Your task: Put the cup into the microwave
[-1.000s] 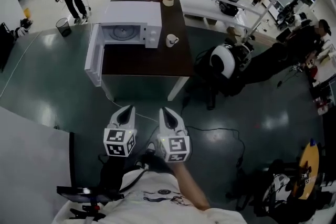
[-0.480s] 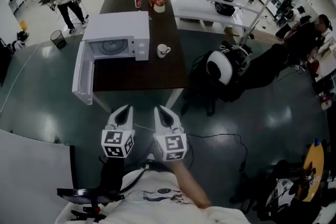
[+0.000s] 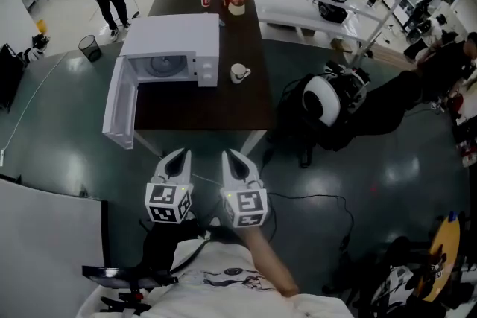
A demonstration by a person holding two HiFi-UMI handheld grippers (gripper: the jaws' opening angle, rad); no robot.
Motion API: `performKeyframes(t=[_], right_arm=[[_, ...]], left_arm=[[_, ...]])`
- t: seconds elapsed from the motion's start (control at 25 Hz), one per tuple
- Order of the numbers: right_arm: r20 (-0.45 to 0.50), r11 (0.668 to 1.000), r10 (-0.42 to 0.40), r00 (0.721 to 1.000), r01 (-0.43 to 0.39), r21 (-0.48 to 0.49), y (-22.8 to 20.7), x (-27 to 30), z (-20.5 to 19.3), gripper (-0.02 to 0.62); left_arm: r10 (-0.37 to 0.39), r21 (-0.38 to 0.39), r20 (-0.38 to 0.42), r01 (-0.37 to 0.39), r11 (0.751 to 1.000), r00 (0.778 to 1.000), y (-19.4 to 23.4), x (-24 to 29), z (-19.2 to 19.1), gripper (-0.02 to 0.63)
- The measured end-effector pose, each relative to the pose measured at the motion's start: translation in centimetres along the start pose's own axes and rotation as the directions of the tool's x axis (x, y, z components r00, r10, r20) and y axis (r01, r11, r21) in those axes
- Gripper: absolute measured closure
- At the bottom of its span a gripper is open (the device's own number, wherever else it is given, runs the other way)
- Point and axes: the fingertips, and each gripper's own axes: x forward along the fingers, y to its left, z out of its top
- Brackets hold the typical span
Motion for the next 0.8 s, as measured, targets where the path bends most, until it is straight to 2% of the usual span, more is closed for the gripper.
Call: performKeyframes(t=[0.24,0.56,0.8], right_arm=[[-0.019,1.000,0.030,0.999,-0.030,0.002,1.0,2.4,0.1,0.594],[-0.015,0.999,-0.029,0.999,0.028,-0.019,-1.2,7.9,2.2,0.594],[-0.014,0.999,-0.040,0.999,0.039,-0.033,-0.4,12.6,3.6,0.594]], left_arm=[[0.004,-0.025,-0.019,-0.005,1.000,1.000,1.9,1.7,0.1,0.607],[-0.057,-0.025,0.001,0.057,0.998,0.998,5.0,7.2,3.0,0.607],[-0.075,-0.039,-0.016,0.074,0.997,0.997,8.8,10.0,4.1,0.607]])
